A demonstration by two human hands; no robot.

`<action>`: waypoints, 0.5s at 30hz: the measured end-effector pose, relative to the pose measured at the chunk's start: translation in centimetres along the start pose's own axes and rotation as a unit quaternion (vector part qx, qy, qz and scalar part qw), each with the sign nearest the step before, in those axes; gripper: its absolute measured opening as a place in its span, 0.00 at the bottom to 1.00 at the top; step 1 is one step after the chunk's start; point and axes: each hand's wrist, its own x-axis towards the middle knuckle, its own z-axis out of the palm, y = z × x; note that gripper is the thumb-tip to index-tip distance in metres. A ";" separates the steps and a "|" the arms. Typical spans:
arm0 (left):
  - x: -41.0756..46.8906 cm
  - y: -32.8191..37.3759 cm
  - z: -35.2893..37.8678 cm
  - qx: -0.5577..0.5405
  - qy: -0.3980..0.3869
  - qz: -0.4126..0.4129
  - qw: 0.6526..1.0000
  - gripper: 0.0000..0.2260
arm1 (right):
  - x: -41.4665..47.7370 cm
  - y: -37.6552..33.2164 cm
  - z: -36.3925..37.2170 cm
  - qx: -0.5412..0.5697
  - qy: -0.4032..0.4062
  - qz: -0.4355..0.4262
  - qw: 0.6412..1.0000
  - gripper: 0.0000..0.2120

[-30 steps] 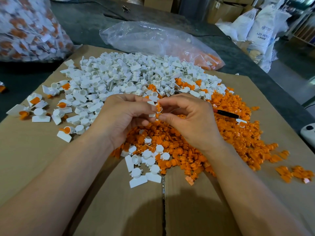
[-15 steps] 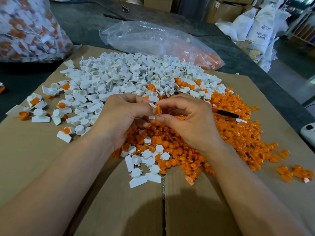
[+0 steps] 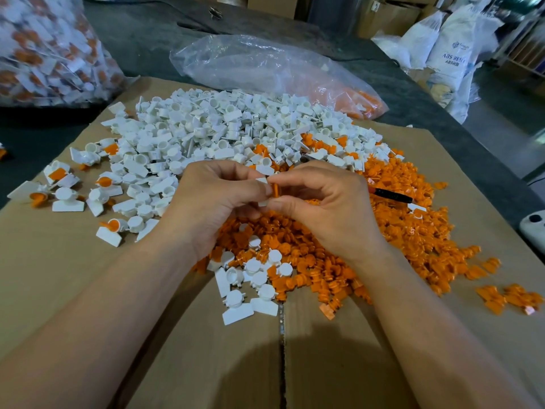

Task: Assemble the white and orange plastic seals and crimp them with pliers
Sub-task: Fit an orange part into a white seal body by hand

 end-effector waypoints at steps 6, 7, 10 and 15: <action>0.0 0.0 0.1 -0.002 0.012 -0.003 1.000 0.08 | 0.0 -0.4 -0.1 0.000 -0.024 0.030 0.999 0.16; 0.0 0.1 0.1 -0.010 0.013 -0.005 1.000 0.08 | 0.1 -0.5 -0.4 0.005 -0.033 0.060 0.998 0.18; 0.0 0.3 0.0 -0.037 0.018 -0.008 0.999 0.06 | 0.7 0.0 -2.7 -0.056 -0.027 0.153 0.986 0.25; -0.1 0.3 -0.1 -0.051 0.020 -0.011 0.998 0.07 | 1.2 2.3 -6.7 -0.307 -0.132 0.260 0.906 0.36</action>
